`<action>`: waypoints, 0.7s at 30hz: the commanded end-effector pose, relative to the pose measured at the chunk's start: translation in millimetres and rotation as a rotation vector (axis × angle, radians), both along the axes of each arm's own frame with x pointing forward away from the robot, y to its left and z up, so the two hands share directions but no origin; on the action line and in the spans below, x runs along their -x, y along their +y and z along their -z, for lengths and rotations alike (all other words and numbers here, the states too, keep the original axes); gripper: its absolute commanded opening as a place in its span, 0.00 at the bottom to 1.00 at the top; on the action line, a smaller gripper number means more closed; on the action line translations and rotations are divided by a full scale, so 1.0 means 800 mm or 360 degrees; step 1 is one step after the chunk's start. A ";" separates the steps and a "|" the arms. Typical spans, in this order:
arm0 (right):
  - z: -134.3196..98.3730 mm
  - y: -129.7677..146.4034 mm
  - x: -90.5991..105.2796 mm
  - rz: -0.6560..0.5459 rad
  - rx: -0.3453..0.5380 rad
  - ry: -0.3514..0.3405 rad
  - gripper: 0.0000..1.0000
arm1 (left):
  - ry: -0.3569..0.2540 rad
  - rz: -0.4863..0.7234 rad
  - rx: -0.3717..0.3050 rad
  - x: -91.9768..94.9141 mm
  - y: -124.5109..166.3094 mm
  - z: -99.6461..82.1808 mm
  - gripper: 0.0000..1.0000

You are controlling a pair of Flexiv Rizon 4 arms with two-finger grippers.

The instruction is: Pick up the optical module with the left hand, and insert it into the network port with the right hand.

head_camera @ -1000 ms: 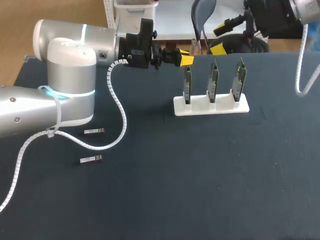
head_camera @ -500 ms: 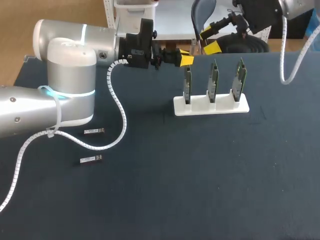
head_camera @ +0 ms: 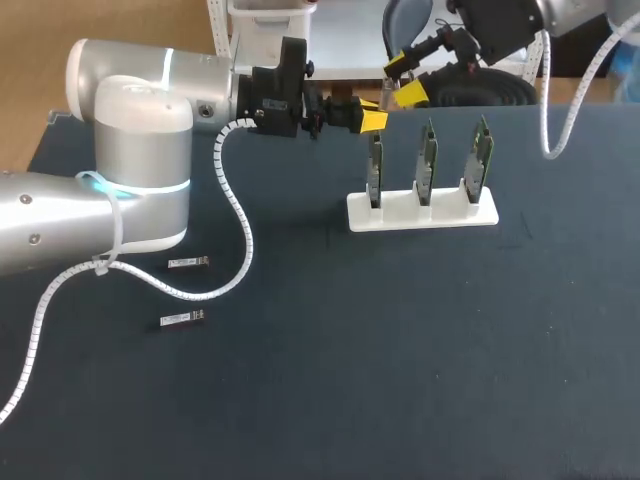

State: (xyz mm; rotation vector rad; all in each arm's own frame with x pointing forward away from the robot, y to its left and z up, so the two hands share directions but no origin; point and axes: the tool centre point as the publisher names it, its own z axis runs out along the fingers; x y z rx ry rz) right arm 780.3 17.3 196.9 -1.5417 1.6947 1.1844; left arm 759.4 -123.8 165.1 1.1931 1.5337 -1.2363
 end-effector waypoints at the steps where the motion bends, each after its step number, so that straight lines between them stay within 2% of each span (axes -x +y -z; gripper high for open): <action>1: 0.002 0.002 0.017 0.0097 0.0006 -0.0065 1.00 | -0.0006 -0.0009 0.0006 0.002 0.001 0.001 0.00; 9: 0.001 0.007 0.021 0.0131 0.0010 -0.0079 1.00 | -0.0006 -0.0009 0.0006 0.002 0.001 0.001 0.00; 21: -0.009 0.011 0.023 0.0083 -0.0046 -0.0058 1.00 | -0.0006 -0.0009 0.0006 0.002 0.001 0.001 0.00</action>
